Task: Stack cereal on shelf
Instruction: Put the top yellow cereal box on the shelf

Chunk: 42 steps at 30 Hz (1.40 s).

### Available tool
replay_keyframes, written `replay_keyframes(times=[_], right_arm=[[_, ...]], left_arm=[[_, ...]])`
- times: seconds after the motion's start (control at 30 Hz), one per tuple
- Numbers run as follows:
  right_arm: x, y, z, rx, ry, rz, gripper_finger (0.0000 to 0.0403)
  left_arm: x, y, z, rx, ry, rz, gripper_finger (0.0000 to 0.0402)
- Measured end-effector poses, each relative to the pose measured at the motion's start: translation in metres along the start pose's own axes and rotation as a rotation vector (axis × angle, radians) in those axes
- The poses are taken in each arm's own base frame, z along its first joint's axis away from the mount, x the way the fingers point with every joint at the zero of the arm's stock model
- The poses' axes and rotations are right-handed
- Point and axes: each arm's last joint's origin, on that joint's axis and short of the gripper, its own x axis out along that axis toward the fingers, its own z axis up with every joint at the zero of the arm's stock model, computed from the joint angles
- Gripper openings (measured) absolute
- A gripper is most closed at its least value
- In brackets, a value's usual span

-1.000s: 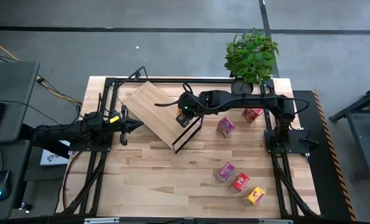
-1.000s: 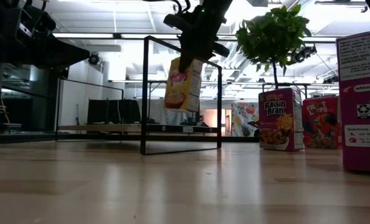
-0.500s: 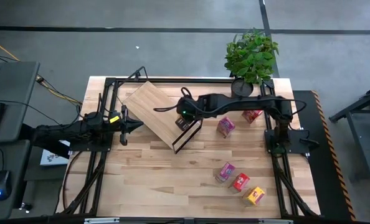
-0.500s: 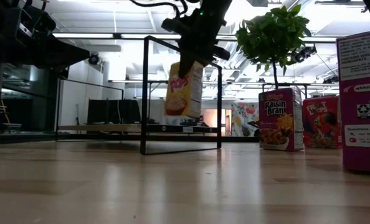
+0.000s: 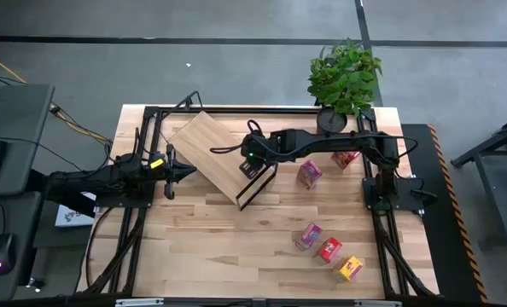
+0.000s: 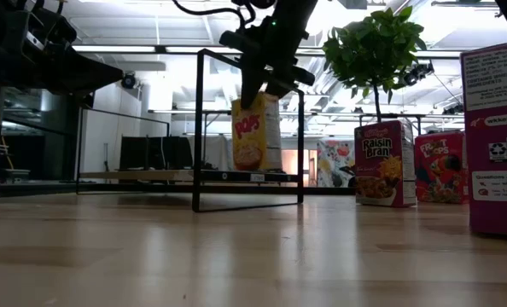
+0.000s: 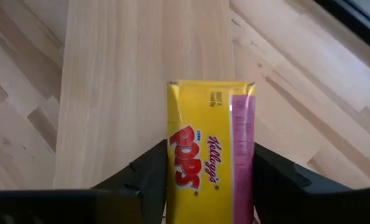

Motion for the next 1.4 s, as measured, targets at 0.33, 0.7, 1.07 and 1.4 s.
replay_keyframes(times=[0.33,0.7,1.07,1.4], right_arm=[[0.0000,0.0009,0.0009,0.027,-0.005,0.014,0.0194],[-0.0047,0.0033,0.0039,0.007,0.017,0.074,0.0194],[-0.0046,0.0036,0.0025,0.028,0.054,0.107,0.0194],[-0.0045,0.0028,0.0037,0.015,0.026,0.078,0.0194]], left_arm=[[0.0000,0.0000,0.0000,0.000,0.000,0.000,0.0003],[0.0000,0.0000,0.0001,0.000,0.000,0.000,0.0003],[0.0000,0.0000,0.0000,0.000,0.000,0.000,0.0003],[0.0000,0.0000,0.0001,0.000,0.000,0.000,0.0003]])
